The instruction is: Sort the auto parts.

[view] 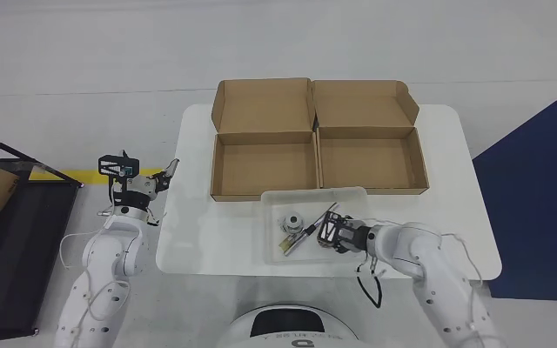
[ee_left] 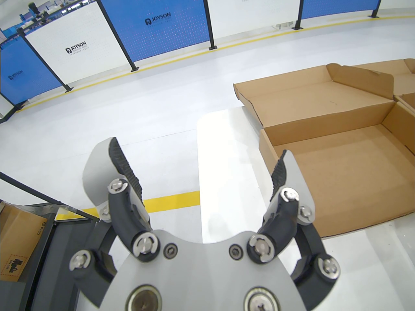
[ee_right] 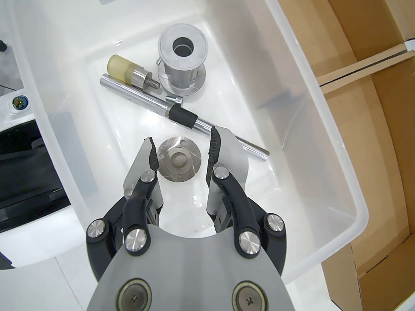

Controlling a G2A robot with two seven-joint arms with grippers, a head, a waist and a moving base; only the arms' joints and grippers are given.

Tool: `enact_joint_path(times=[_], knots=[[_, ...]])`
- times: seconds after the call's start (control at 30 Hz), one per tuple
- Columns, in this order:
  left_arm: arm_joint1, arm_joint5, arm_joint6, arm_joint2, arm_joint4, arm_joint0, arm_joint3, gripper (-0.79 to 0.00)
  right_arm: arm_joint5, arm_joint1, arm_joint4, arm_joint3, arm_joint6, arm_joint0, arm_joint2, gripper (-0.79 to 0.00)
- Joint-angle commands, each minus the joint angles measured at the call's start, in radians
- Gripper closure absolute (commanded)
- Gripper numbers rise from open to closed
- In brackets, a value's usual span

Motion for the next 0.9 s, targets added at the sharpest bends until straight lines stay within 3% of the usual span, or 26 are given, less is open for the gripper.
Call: enact_joint_path(times=[0.0, 0.53, 0.77, 0.87], knots=[[0.0, 0.0, 0.0, 0.0, 0.0, 0.0, 0.0, -0.785, -0.008, 0.001, 0.005, 0.003, 0.019, 0.006, -0.014, -0.345], [0.0, 0.0, 0.0, 0.0, 0.0, 0.0, 0.0, -0.785, 0.074, -0.002, -0.011, 0.057, 0.174, 0.073, -0.125, -0.357], [0.0, 0.0, 0.0, 0.0, 0.0, 0.0, 0.0, -0.785, 0.113, -0.001, -0.033, 0.054, 0.221, 0.088, -0.149, -0.296], [0.0, 0.0, 0.0, 0.0, 0.0, 0.0, 0.0, -0.785, 0.12, -0.002, -0.038, 0.063, 0.244, 0.101, -0.163, -0.215]])
